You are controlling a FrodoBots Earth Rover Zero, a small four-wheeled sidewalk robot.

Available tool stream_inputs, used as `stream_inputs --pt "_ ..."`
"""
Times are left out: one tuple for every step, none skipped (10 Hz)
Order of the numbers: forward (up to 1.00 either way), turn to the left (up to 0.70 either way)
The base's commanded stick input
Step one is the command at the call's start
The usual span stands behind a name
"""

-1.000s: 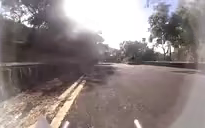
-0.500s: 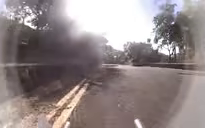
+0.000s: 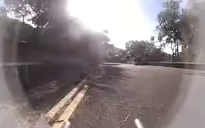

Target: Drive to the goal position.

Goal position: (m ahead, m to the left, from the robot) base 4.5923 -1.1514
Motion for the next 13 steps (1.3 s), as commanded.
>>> stream_inputs --pt "0.70 -0.17" --pt "0.70 -0.18" --pt "0.70 -0.20" --pt "0.70 -0.22" --pt "0.70 -0.24" --pt "0.70 -0.26" --pt "0.70 -0.28" --pt "0.70 -0.24" --pt "0.70 -0.20" --pt "0.70 -0.16" --pt "0.70 -0.11" --pt "0.70 -0.07" --pt "0.70 -0.03"
